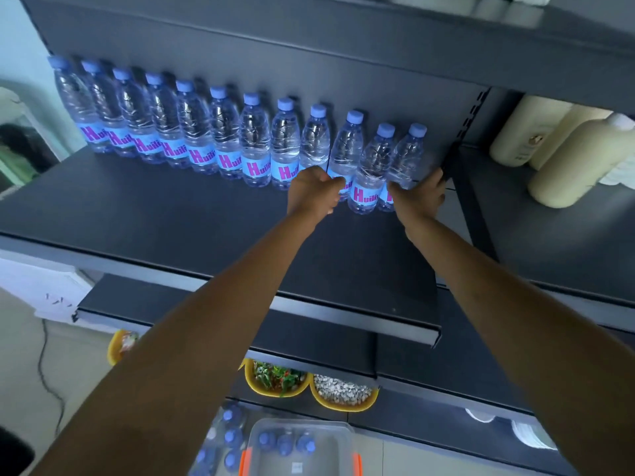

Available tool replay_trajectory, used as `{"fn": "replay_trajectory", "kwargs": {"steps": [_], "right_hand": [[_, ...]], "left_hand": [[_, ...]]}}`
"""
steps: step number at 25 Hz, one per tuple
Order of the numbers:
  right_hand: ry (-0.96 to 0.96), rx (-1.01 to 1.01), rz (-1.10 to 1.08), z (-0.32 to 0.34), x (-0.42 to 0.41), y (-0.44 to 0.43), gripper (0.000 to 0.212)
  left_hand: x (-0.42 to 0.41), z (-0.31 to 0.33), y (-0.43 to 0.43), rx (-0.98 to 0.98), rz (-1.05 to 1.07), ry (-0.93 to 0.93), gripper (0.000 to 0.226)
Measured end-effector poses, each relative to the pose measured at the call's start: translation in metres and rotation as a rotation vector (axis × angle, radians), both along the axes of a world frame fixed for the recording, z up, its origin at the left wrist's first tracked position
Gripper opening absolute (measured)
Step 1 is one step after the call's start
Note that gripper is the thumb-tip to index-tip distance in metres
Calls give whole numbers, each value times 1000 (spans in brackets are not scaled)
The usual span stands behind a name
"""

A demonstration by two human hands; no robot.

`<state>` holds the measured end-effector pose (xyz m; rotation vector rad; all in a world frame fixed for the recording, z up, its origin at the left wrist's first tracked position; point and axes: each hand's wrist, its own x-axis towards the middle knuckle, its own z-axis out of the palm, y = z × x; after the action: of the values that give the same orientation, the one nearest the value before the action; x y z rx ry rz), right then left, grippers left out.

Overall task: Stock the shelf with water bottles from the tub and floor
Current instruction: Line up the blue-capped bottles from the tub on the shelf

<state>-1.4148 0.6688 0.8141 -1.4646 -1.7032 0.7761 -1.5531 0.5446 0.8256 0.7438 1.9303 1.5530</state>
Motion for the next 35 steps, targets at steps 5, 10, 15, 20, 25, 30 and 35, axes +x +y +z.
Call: {"fn": "replay_trajectory", "kwargs": {"steps": [5,10,15,20,25,30,35], "right_hand": [[69,69,123,-35,23,-100,58],[103,183,202,-100,29,-232,43],[47,131,215,-196,49,-334,35],[-121,-74,305,-318,85,-400,36],[-315,-239,408,-465,123,-431,39],[-462,-357,519,-619,144,-434,44],[-472,-568,475,-760,125,-410,48]], "left_hand": [[-5,-24,-85,-45,-19,172,21],[-4,-76,-187,-3,21,158,19],[-3,-158,-273,-15,134,143,20],[11,-275,-333,-164,239,102,21],[46,-431,-366,-320,263,63,22],[100,-607,-372,-425,152,75,30],[126,-768,-357,-639,-79,176,42]]}}
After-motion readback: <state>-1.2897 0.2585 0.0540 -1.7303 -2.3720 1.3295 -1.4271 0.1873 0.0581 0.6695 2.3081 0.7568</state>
